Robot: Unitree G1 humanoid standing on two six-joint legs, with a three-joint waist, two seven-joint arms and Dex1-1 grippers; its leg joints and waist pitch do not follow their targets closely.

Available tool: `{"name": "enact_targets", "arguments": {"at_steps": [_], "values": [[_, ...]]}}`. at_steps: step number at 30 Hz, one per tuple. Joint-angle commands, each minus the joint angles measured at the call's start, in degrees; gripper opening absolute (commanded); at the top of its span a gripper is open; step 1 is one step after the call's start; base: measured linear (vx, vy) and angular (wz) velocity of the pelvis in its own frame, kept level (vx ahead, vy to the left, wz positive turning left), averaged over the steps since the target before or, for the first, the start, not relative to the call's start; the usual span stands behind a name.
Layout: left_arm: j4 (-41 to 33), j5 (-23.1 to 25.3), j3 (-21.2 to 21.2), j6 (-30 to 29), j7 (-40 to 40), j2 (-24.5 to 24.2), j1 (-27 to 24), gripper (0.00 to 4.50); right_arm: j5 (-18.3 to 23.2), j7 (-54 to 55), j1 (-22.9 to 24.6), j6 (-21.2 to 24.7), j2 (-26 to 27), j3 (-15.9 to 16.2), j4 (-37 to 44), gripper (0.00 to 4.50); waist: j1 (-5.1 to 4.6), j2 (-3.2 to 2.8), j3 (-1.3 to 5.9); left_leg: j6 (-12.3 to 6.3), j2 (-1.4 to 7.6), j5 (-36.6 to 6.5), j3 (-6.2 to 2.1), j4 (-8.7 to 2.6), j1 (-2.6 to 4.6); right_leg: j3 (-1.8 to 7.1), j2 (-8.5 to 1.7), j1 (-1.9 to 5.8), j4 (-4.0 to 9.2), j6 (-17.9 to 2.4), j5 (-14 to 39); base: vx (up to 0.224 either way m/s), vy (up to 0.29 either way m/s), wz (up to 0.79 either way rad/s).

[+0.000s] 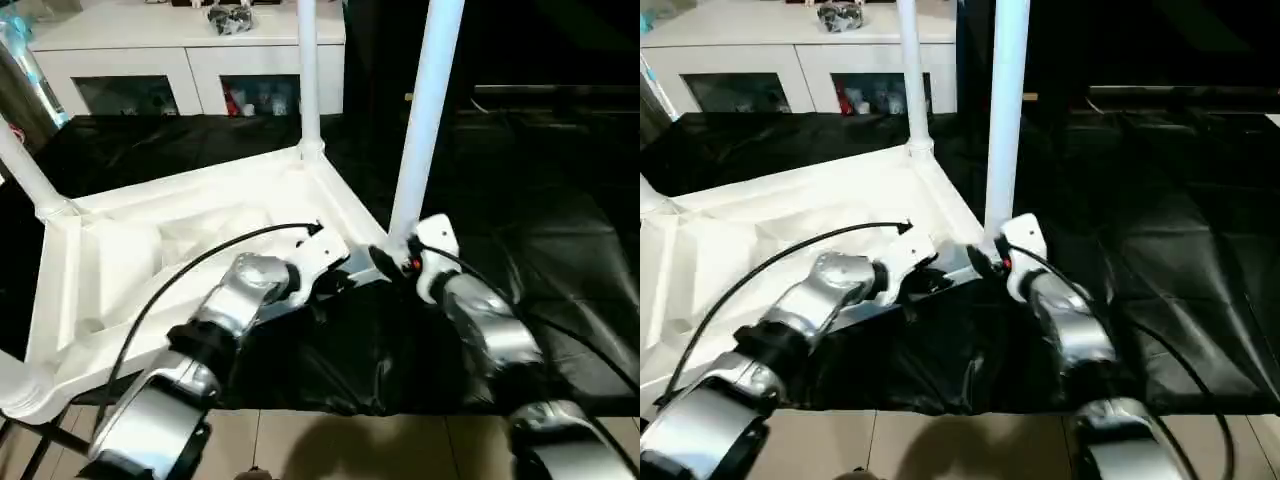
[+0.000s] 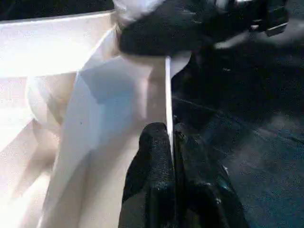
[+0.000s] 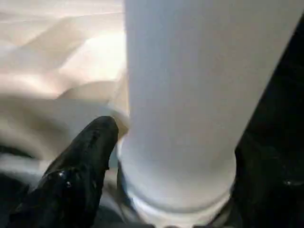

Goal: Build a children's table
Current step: Rotate leg to tighten

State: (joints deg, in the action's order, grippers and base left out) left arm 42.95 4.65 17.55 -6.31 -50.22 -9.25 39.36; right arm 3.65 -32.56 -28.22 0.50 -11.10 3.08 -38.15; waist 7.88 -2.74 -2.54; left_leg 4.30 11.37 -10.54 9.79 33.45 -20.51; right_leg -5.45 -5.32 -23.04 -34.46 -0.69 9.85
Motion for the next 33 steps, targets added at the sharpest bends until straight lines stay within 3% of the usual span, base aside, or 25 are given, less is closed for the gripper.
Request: {"name": "enact_targets", "arguments": {"at_steps": [1, 5, 15, 20, 33], "values": [[-3.12, -2.64, 1.01, 3.35, -3.66, 1.31, -0.65, 0.00, 0.31, -8.25, 0.87, -0.60, 1.97, 7.14, 2.14, 3.93, 0.30, 1.42, 3.85, -4.27, 1.49, -9.53, -0.37, -3.64, -0.45, 2.68, -3.74, 3.31, 4.20, -9.08, 15.57, 0.000, 0.000, 0.00], [-7.15, -5.49, 0.91, 4.38, -12.05, -2.43, -3.43, 0.00, 1.77, -17.25, 3.32, -1.92, -4.17, 7.73, 6.05, 3.93, 0.67, 1.44, 3.66, -4.90, 1.64, -9.63, -0.21, -3.58, -0.39, 2.68, -3.70, 3.20, 4.26, -9.73, 16.20, 0.000, 0.000, 0.00], [-10.55, -6.75, 1.12, 5.32, -22.29, -7.79, -5.85, 0.00, 4.52, -34.36, 7.09, -2.10, -12.59, 10.18, 13.39, 3.93, 1.25, 1.51, 3.51, -4.73, 1.91, -11.14, -0.24, -3.76, -0.27, 2.80, -3.69, 3.00, 4.32, -9.64, 17.66, 0.000, 0.000, 0.00], [-11.69, -7.44, 1.59, 5.60, -26.25, -9.07, -6.45, 0.00, 4.81, -38.37, 7.41, -1.62, -14.29, 10.99, 14.47, 3.93, 1.65, 1.51, 3.49, -4.55, 1.97, -11.36, -0.27, -3.80, -0.19, 2.82, -3.64, 2.86, 4.31, -9.91, 17.95, 0.000, 0.000, 0.00], [-12.23, -6.94, 2.29, 6.04, -30.30, -10.62, -7.01, 0.00, 5.93, -42.50, 7.00, -0.29, -14.28, 12.18, 16.04, 2.82, 1.81, 1.76, 3.48, -4.22, 1.97, -10.55, -0.30, -3.81, -0.23, 2.83, -3.73, 2.88, 4.19, -9.89, 17.90, 0.000, 0.000, 0.00]]}}
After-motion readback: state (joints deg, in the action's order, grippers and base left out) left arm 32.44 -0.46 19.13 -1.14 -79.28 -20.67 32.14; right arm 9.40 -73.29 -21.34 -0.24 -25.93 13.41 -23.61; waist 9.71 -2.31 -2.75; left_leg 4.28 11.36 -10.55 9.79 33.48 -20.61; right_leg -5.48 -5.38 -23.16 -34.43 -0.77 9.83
